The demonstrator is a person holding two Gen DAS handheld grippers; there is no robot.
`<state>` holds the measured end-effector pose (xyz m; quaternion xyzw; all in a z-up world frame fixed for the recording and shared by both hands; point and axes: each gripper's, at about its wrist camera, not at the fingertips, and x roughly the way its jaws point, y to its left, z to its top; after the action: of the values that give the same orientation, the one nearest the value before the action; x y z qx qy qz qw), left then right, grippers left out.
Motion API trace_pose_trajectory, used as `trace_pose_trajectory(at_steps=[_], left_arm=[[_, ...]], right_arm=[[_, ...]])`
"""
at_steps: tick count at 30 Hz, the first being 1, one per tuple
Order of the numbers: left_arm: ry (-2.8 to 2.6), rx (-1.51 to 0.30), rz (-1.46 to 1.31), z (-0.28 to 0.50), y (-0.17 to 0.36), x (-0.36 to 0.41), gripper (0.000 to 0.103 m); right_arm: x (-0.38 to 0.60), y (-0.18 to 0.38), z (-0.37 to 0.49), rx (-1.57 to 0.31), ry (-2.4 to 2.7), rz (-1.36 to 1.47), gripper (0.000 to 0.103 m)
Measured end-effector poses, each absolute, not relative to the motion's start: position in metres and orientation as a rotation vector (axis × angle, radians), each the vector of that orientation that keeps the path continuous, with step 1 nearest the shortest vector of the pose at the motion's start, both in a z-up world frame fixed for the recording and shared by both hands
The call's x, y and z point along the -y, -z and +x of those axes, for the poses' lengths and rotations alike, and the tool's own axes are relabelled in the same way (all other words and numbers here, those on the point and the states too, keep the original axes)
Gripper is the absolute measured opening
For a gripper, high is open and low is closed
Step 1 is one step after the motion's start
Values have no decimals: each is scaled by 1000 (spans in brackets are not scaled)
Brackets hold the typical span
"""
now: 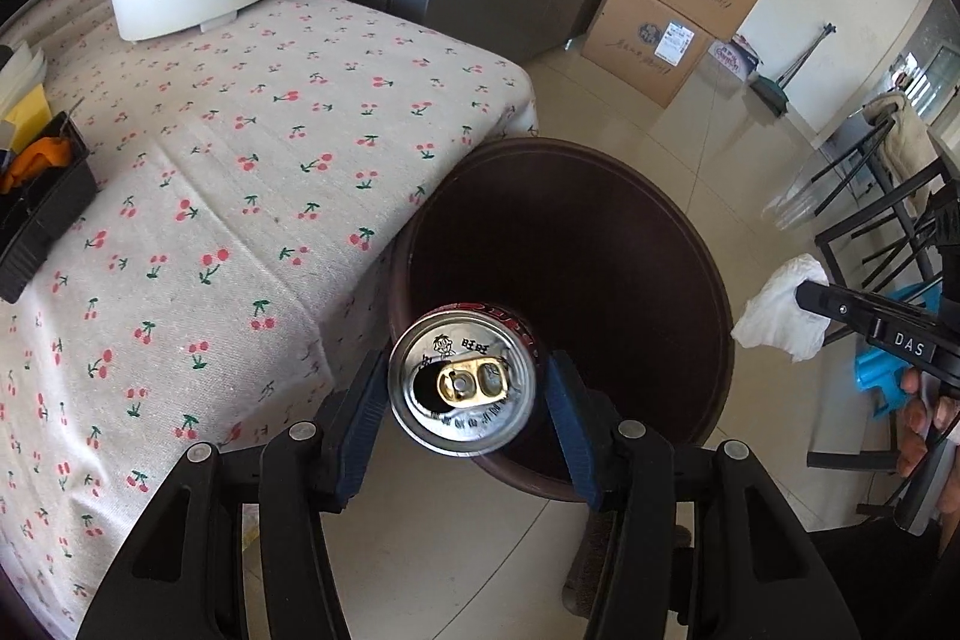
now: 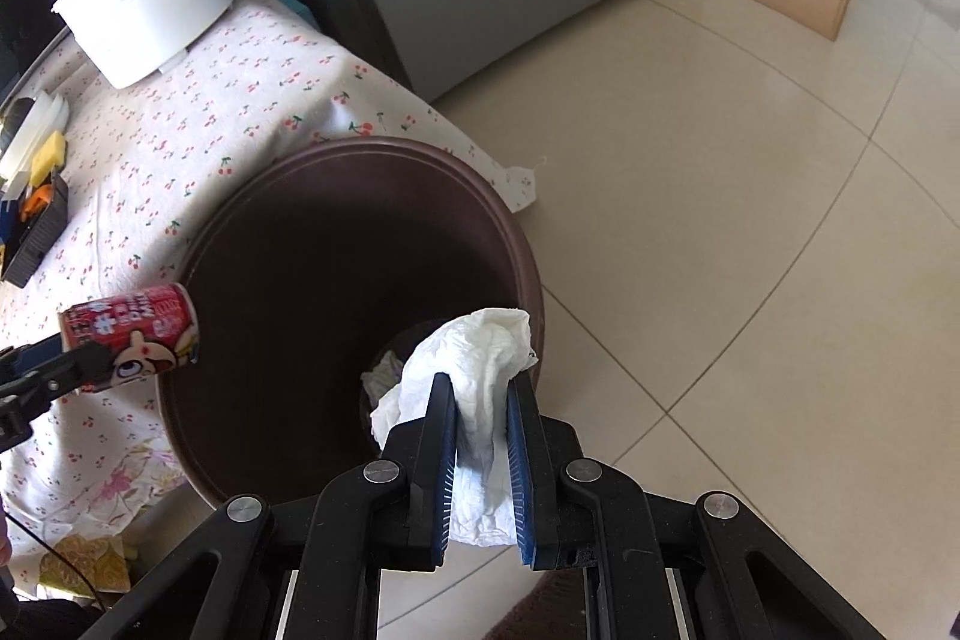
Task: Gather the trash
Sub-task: 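Open both grippers to drop the can and tissue into the bin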
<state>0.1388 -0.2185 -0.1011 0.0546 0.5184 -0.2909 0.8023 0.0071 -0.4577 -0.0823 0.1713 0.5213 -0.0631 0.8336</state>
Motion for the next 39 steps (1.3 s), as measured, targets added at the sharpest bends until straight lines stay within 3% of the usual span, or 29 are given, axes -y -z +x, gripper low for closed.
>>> trace_pose_trajectory(at_steps=[3, 6, 28, 29, 30, 32, 39], left_arm=[[581, -1090, 122, 140, 97, 210, 79], [533, -1088, 114, 142, 93, 194, 87], [307, -1086, 49, 144, 65, 57, 92], [301, -1085, 43, 143, 64, 52, 92], [294, -1084, 38, 143, 63, 46, 92], [281, -1081, 27, 142, 61, 36, 92], [236, -1075, 1, 137, 55, 3, 93]], right_arm=[[457, 84, 9, -1111, 133, 358, 15], [454, 85, 11, -1114, 131, 352, 15], [412, 80, 54, -1122, 141, 286, 18], [410, 80, 57, -1121, 149, 287, 30], [408, 79, 59, -1119, 157, 292, 48], [405, 78, 62, -1104, 165, 304, 61], [387, 71, 71, -1080, 135, 315, 72]])
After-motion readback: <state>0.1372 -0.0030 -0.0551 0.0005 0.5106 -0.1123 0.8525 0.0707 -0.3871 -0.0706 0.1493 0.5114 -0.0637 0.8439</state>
